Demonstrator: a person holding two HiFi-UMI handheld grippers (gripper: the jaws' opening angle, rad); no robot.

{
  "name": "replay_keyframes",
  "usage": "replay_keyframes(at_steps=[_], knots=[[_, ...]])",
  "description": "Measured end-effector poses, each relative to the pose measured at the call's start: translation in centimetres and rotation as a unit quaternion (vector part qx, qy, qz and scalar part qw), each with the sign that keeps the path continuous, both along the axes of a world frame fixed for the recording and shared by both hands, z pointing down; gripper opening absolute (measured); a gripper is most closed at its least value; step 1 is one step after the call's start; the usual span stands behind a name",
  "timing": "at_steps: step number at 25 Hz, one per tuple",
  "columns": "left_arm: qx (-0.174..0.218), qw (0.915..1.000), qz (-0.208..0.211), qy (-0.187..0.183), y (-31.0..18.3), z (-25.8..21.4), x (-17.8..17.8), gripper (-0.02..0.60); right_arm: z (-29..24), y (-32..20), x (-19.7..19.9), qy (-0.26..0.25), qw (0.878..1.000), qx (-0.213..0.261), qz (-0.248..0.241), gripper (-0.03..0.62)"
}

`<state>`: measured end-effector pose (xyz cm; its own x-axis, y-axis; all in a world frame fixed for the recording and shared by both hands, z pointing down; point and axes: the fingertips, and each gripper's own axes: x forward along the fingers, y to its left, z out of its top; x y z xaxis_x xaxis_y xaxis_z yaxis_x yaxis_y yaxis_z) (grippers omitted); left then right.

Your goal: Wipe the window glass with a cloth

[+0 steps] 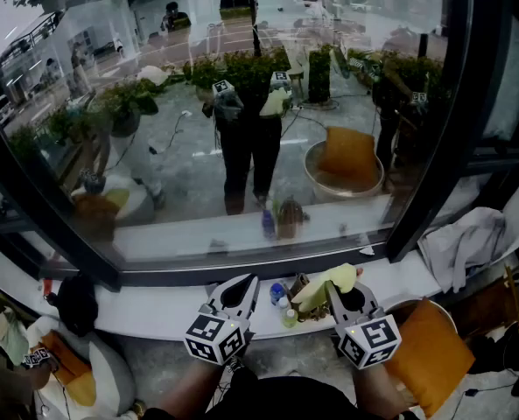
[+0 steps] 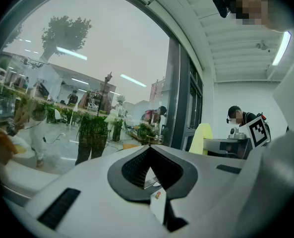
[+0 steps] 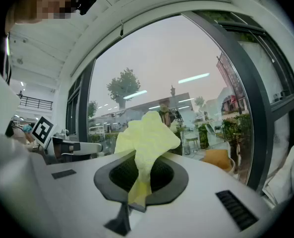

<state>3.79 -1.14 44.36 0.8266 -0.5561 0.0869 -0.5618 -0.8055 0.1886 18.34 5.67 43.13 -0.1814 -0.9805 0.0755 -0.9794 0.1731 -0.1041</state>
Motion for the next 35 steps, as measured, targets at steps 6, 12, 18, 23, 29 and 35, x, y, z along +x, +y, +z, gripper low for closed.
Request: replay_keyframes(at_steps=[6, 12, 18, 23, 29, 35], knots=[[0.001, 1.0000, -0.007, -0.001, 0.3, 0.1, -0.7, 0.008, 0.0, 0.1, -0.5, 0.000, 1.000, 0.002, -0.004, 0.043], [0.000, 0.9999, -0.015, 0.000, 0.4, 0.1, -1.5, 0.008, 0.0, -0.1, -1.2, 0.000, 1.000, 0.001, -0.012, 0.043], [0.000, 0.9998, -0.017, 0.001, 0.5, 0.2, -2.3, 0.008, -0.2, -0.1, -2.0, 0.004, 1.000, 0.007, -0.017, 0.043], [-0.003, 0.9998, -0.021, -0.001, 0.3, 0.5, -2.9, 0.008, 0.1, -0.5, -2.3, 0.012, 1.000, 0.002, -0.018, 0.043], [-0.006, 0.9997, -0.023, -0.004, -0.9, 0.7, -4.0, 0.008, 0.2, -1.7, -3.1, 0.010, 1.000, -0.004, -0.018, 0.043], [-0.019, 0.9996, -0.018, -0.009, -1.9, 1.8, -3.6, 0.008, 0.8, -2.4, -3.0, 0.006, 1.000, -0.010, -0.014, 0.043]])
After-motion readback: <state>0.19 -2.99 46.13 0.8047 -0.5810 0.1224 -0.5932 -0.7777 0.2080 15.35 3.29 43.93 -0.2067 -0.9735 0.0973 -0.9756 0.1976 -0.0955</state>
